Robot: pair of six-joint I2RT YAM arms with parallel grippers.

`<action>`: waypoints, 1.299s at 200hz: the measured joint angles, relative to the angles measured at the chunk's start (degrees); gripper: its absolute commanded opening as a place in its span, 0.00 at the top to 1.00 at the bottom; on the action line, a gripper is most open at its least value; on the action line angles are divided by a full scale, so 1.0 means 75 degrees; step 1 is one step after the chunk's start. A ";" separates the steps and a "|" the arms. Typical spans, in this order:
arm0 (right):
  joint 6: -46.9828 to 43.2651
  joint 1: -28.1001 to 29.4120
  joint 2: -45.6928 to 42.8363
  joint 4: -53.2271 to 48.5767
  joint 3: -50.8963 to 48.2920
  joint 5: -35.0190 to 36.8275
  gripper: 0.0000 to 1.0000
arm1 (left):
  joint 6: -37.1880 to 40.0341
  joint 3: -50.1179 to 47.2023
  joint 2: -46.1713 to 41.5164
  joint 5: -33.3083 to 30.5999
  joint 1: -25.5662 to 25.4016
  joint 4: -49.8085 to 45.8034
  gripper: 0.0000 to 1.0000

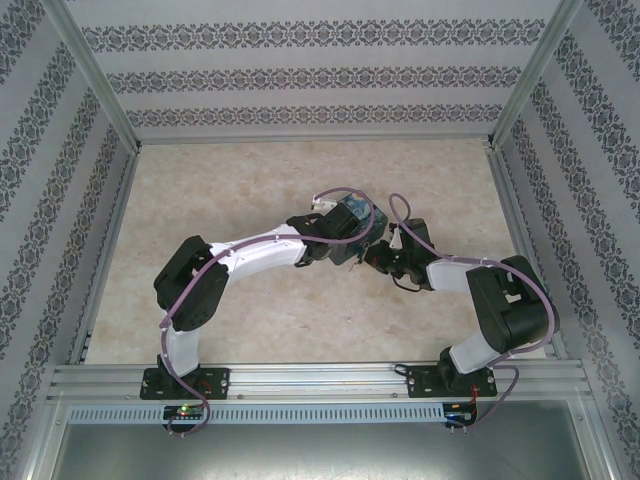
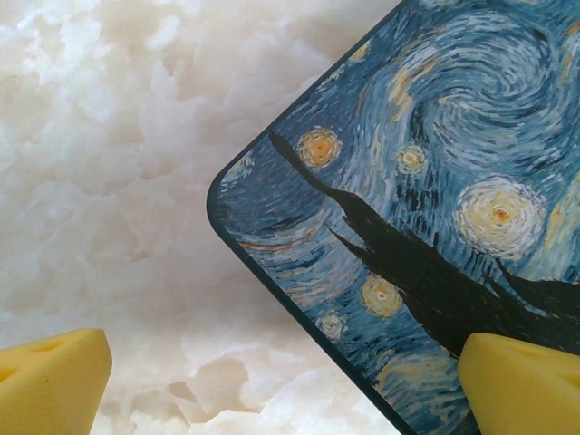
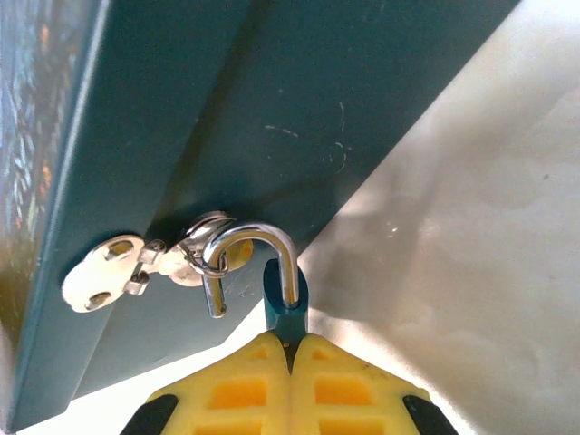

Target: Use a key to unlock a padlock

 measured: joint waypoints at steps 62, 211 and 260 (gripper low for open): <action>0.0405 -0.0131 0.0003 0.0006 0.0038 -0.0125 1.00 | 0.0006 0.0058 0.0055 -0.0058 -0.0029 0.0000 0.01; 0.0498 -0.1241 0.0562 -0.0160 0.0883 -0.0699 1.00 | 0.0169 0.0105 0.0166 -0.0134 -0.0064 0.0254 0.00; 0.0449 -0.1221 -0.0481 -0.0184 -0.0213 -0.0950 1.00 | 0.0245 0.0463 0.0318 0.0140 0.0058 0.0044 0.00</action>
